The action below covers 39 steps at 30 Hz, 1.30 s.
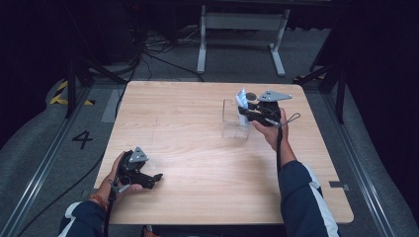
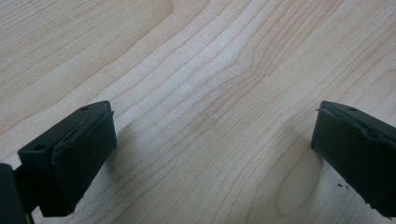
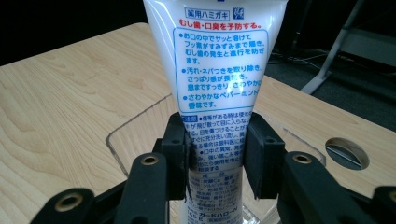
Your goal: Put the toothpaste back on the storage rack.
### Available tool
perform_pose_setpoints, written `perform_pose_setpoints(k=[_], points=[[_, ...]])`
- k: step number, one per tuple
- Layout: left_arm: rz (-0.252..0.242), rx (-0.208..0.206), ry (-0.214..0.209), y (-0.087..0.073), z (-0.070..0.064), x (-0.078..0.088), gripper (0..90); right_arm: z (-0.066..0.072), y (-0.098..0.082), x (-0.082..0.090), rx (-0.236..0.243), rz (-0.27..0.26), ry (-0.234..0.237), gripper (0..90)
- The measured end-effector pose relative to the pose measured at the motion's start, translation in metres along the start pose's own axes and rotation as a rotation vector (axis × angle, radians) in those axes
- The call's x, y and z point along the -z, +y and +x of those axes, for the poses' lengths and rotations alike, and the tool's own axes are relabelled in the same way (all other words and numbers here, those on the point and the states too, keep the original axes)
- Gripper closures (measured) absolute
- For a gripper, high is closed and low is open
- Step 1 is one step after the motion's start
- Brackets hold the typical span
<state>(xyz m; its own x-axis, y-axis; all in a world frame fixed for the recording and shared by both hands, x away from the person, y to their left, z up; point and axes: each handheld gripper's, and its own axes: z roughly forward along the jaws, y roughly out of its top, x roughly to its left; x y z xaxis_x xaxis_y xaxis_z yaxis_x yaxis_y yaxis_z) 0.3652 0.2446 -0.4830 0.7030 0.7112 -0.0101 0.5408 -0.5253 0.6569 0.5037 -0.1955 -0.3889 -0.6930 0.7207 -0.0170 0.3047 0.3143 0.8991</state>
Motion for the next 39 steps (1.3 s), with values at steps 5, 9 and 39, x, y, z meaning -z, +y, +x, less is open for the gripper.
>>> perform_pose_setpoints(k=[5, 9, 39], points=[[0.0, 0.0, 0.0, 0.0, 0.0, 0.0, 0.6, -0.001, -0.005, 0.0, 0.001, 0.023, -0.003, 65.0], [0.0, 0.0, 0.0, 0.0, 0.0, 0.0, 0.6, 0.0, -0.009, 0.001, 0.007, 0.043, -0.01, 64.1], [-0.005, 0.004, -0.001, -0.001, 0.0, 0.0, 0.6, 0.0, -0.008, 0.037, 0.022, 0.04, -0.057, 43.1]])
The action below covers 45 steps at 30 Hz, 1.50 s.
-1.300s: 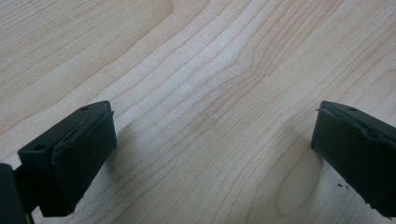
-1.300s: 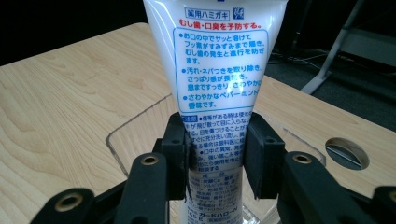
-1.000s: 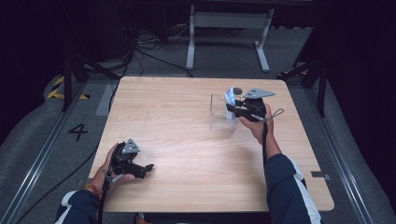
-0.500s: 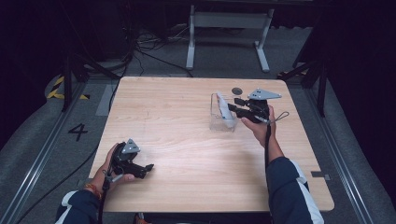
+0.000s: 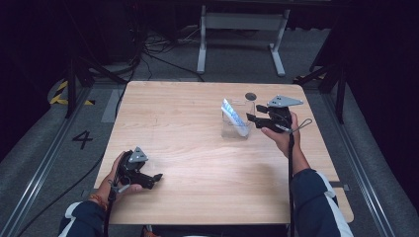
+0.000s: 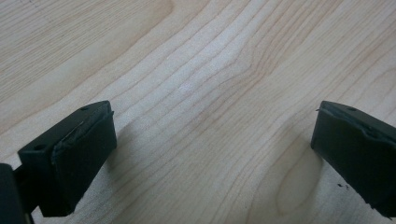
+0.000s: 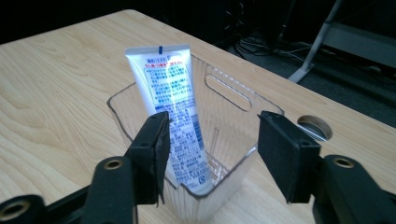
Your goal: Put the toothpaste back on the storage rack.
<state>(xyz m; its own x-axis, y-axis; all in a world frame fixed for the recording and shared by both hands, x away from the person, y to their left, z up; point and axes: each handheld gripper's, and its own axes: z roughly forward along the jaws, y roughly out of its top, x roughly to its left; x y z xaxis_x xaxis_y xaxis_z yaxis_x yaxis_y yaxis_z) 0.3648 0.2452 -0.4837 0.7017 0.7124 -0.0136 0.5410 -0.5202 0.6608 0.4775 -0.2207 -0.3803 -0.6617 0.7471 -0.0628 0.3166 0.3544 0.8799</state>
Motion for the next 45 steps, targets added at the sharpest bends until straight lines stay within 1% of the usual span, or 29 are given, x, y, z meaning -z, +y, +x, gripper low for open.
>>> perform_pose_setpoints(k=[1, 4, 5, 8, 10, 11, 12, 13, 15, 16, 20, 27, 28, 30, 35, 36, 37, 40, 42, 45], points=[[-0.002, -0.01, 0.003, 0.0, 0.001, 0.0, 0.5, 0.0, 0.0, 0.004, 0.008, 0.016, -0.009, 40.7], [-0.002, -0.01, 0.003, 0.0, 0.001, 0.0, 0.6, -0.001, 0.0, 0.009, 0.025, 0.036, -0.018, 38.4], [-0.002, -0.01, 0.003, 0.0, 0.001, 0.0, 0.5, -0.001, 0.0, 0.009, 0.025, 0.036, -0.018, 38.4], [-0.002, -0.01, 0.003, 0.0, 0.001, 0.0, 0.6, 0.0, -0.001, 0.016, 0.034, 0.06, -0.025, 35.6], [-0.002, -0.01, 0.003, 0.0, 0.001, 0.0, 0.6, 0.0, -0.003, 0.018, 0.044, 0.076, -0.027, 34.2], [-0.002, -0.01, 0.003, 0.0, 0.001, 0.0, 0.6, 0.0, -0.003, 0.018, 0.044, 0.076, -0.027, 34.2], [-0.002, -0.01, 0.003, 0.0, 0.001, 0.0, 0.6, 0.001, -0.003, 0.019, 0.057, 0.089, -0.031, 33.1], [-0.002, -0.01, 0.003, 0.0, 0.001, 0.0, 0.6, 0.001, -0.004, 0.02, 0.054, 0.095, -0.036, 32.6], [-0.002, -0.01, 0.003, 0.0, 0.001, 0.0, 0.6, 0.002, -0.005, 0.022, 0.068, 0.101, -0.039, 31.8], [-0.002, -0.01, 0.003, 0.0, 0.001, 0.0, 0.6, 0.003, -0.006, 0.025, 0.079, 0.106, -0.049, 30.7], [-0.002, -0.01, 0.003, 0.0, 0.001, 0.0, 0.5, 0.005, -0.007, 0.03, 0.092, 0.118, -0.049, 29.1], [-0.002, -0.01, 0.003, 0.0, 0.001, 0.0, 0.6, 0.011, -0.013, 0.039, 0.14, 0.152, -0.054, 27.2], [-0.002, -0.01, 0.003, 0.0, 0.001, 0.0, 0.6, 0.012, -0.014, 0.04, 0.142, 0.157, -0.055, 26.7], [-0.002, -0.01, 0.003, 0.0, 0.001, 0.0, 0.6, 0.014, -0.016, 0.042, 0.147, 0.172, -0.055, 25.9], [-0.002, -0.01, 0.003, 0.0, 0.001, 0.0, 0.6, 0.016, -0.022, 0.047, 0.154, 0.178, -0.054, 25.7], [-0.002, -0.01, 0.003, 0.0, 0.001, 0.0, 0.6, 0.017, -0.024, 0.048, 0.152, 0.18, -0.054, 25.7], [-0.002, -0.01, 0.003, 0.0, 0.001, 0.0, 0.6, 0.017, -0.026, 0.049, 0.162, 0.185, -0.054, 25.4], [-0.002, -0.01, 0.003, 0.0, 0.001, 0.0, 0.5, 0.017, -0.033, 0.055, 0.167, 0.191, -0.06, 25.1], [-0.002, -0.01, 0.003, 0.0, 0.001, 0.0, 0.5, 0.017, -0.038, 0.057, 0.164, 0.196, -0.064, 25.1], [-0.002, -0.01, 0.003, 0.0, 0.001, 0.0, 0.6, 0.016, -0.048, 0.061, 0.171, 0.212, -0.07, 24.9]])
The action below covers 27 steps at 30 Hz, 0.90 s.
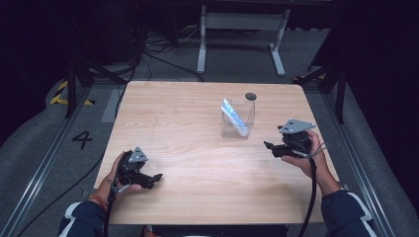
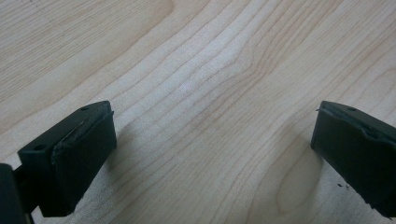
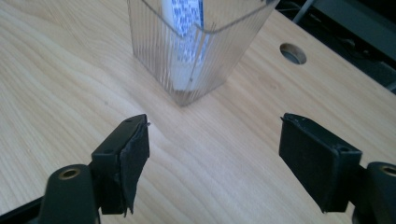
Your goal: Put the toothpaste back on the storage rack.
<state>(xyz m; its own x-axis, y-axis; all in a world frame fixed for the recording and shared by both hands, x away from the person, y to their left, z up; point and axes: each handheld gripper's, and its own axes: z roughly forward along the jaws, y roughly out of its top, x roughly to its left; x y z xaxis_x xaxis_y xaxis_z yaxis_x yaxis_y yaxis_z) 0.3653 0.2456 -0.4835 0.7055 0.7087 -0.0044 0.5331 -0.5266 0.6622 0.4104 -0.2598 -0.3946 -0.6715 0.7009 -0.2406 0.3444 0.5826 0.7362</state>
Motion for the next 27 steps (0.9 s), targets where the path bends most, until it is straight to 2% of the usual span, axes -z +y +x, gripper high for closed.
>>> perform_pose_setpoints(k=[4, 7, 10, 15, 23, 24, 26, 27], points=[[0.0, 0.006, 0.001, 0.0, 0.0, 0.0, 0.6, 0.001, -0.014, 0.002, 0.005, 0.021, -0.017, 25.0], [0.0, 0.005, 0.002, 0.0, 0.0, 0.0, 0.6, 0.003, -0.025, 0.002, 0.006, 0.075, -0.075, 22.0], [-0.001, 0.006, 0.002, 0.0, 0.0, 0.0, 0.6, 0.005, -0.035, 0.004, -0.005, 0.082, -0.054, 21.9], [-0.002, 0.012, 0.005, -0.001, -0.001, 0.0, 0.5, 0.011, -0.05, 0.005, -0.007, 0.105, -0.066, 20.3], [-0.001, 0.011, 0.005, -0.001, -0.001, 0.0, 0.6, 0.013, -0.078, 0.01, -0.038, 0.123, -0.05, 19.9], [-0.002, 0.012, 0.005, -0.001, -0.001, 0.0, 0.6, 0.013, -0.087, 0.013, -0.062, 0.116, -0.047, 19.8], [-0.001, 0.012, 0.005, -0.001, -0.001, 0.0, 0.5, 0.013, -0.09, 0.014, -0.066, 0.109, -0.054, 19.8], [-0.001, 0.012, 0.005, -0.001, -0.001, 0.0, 0.5, 0.013, -0.096, 0.016, -0.098, 0.102, -0.049, 19.8]])
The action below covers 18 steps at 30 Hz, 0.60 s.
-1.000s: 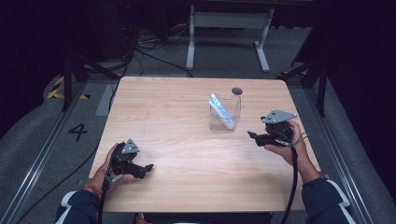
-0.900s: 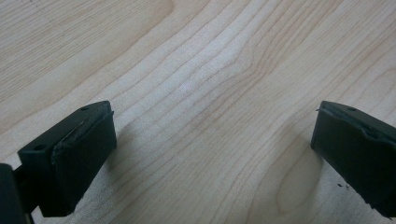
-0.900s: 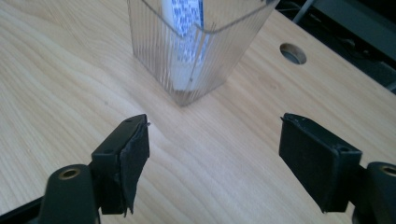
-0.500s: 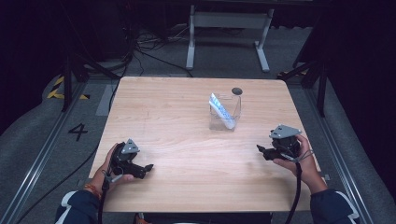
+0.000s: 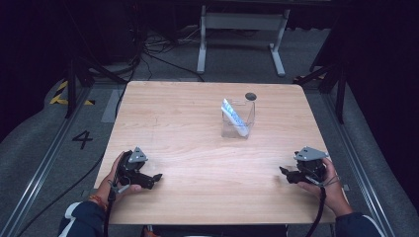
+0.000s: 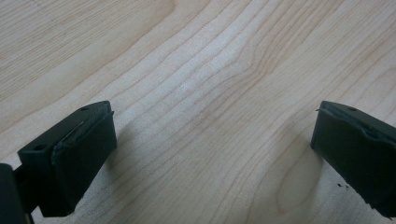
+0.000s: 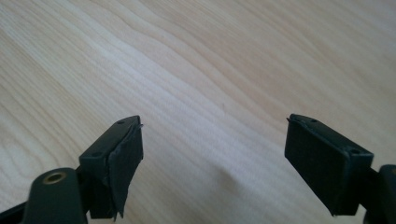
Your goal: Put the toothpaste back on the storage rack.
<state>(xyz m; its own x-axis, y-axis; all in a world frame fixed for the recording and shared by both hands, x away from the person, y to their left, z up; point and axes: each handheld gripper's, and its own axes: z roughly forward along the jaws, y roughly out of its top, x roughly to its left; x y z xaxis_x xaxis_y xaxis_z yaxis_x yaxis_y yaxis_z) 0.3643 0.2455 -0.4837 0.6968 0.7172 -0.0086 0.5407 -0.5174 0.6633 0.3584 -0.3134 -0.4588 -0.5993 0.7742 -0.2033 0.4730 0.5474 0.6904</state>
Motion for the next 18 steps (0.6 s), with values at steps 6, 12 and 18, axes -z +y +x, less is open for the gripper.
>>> perform_pose_setpoints(k=[6, 12, 18], points=[[0.0, 0.0, 0.0, 0.0, 0.0, 0.0, 0.5, -0.007, -0.029, 0.002, -0.089, 0.007, 0.034, 19.2], [0.002, 0.0, -0.003, 0.0, 0.0, 0.0, 0.4, -0.015, -0.048, 0.003, -0.199, -0.043, 0.095, 17.0], [0.001, -0.003, -0.003, 0.001, 0.001, 0.0, 0.2, -0.016, -0.049, 0.004, -0.196, -0.04, 0.097, 15.8]])
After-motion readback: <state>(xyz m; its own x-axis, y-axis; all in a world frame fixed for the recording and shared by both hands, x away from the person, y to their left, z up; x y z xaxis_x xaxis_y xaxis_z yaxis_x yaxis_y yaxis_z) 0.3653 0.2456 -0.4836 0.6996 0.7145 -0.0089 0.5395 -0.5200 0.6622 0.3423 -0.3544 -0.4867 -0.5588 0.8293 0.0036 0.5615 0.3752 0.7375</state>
